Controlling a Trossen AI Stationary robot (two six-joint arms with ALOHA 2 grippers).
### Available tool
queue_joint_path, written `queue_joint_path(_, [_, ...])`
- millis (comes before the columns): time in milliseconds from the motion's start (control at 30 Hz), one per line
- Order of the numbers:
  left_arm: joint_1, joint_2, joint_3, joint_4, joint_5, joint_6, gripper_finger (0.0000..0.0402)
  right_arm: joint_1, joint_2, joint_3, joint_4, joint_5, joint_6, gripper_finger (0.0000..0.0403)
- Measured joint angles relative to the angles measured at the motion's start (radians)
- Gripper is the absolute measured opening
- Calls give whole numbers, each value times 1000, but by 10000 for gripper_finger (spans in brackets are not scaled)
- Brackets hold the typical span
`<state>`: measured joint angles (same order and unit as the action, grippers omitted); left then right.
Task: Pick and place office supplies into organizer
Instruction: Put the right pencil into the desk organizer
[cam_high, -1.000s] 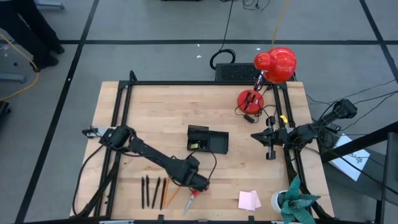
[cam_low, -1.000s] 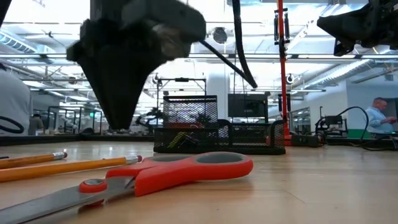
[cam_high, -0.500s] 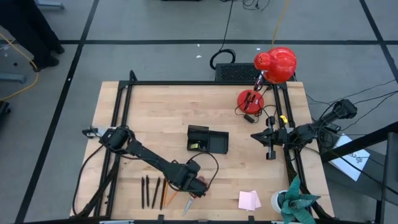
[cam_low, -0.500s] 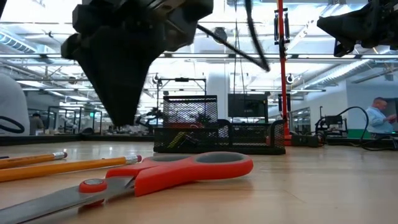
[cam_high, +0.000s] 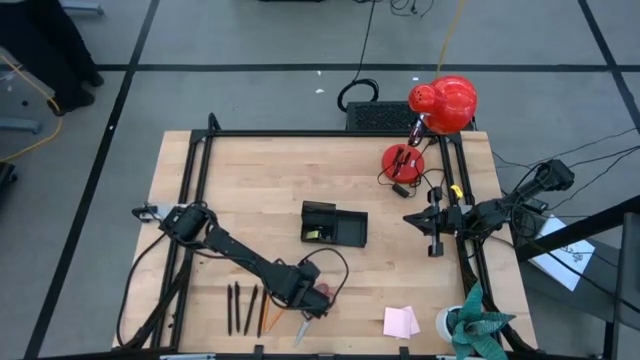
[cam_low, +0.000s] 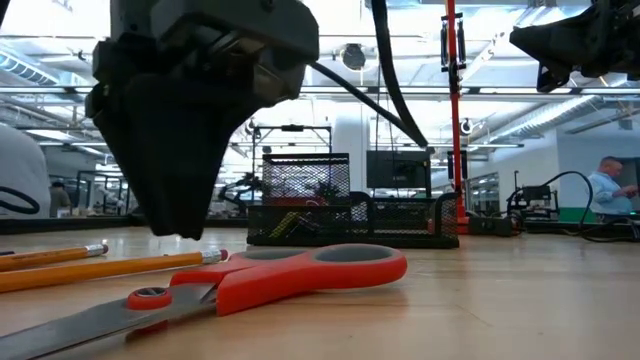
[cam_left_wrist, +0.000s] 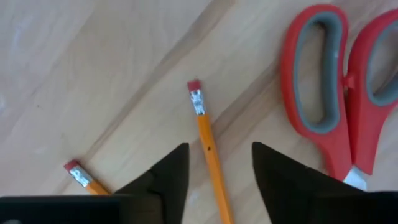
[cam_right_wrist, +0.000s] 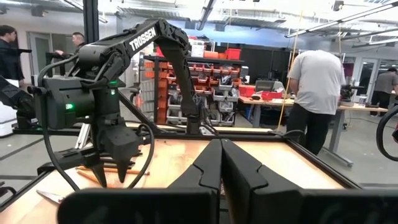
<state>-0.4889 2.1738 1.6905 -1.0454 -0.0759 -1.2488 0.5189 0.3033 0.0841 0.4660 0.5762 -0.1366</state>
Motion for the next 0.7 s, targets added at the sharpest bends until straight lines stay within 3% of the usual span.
queue_joint_path(133, [0,0,0,0,-26,11,217,0,0,0,0,0,1,4])
queue_joint_path(300, [0,0,-39,2,-37,4,223,0,0,0,0,0,-4,4])
queue_joint_path(500, [-1,-11,-126,116,-10,-28,201,0,0,0,0,0,12,4])
queue_joint_path(700, [-1,-9,-144,127,-20,-29,161,0,1,0,0,0,0,4])
